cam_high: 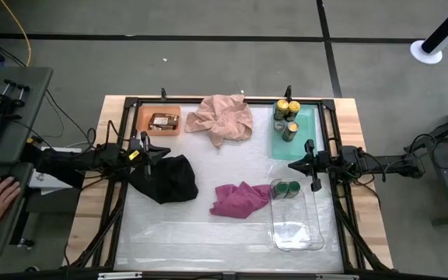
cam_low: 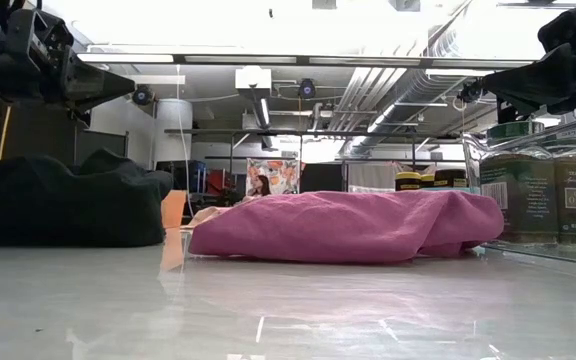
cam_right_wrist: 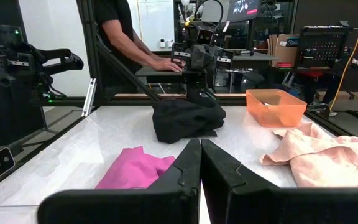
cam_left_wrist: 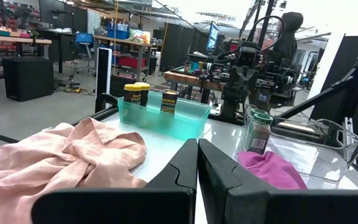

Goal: Sort spices by type
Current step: Return to Home Position

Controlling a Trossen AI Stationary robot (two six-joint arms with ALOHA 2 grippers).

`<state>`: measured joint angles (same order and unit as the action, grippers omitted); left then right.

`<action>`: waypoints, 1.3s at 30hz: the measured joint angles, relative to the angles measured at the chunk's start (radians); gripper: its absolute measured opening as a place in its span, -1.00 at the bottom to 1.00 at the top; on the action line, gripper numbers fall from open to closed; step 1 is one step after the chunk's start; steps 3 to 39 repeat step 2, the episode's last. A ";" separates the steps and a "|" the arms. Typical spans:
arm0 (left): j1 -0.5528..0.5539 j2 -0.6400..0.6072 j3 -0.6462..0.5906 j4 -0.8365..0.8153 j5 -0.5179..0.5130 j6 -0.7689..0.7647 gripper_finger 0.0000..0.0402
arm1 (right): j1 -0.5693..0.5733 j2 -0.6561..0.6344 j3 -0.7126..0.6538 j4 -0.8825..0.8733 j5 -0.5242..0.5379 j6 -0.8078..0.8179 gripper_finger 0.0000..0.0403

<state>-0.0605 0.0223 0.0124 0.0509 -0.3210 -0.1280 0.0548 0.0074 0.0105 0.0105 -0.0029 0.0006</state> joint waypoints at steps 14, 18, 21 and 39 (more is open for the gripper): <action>0.000 0.000 0.000 0.000 0.000 0.000 -1.00 | 0.000 0.000 0.000 0.000 0.000 0.000 -1.00; 0.000 0.000 0.000 0.000 0.000 0.000 -1.00 | 0.000 0.000 0.000 0.000 0.000 0.000 -1.00; 0.000 0.000 0.000 0.000 0.000 0.000 -1.00 | 0.000 0.000 0.000 0.000 0.000 0.000 -1.00; 0.000 0.000 0.000 0.000 0.000 0.000 -1.00 | 0.000 0.000 0.000 0.000 0.000 0.000 -1.00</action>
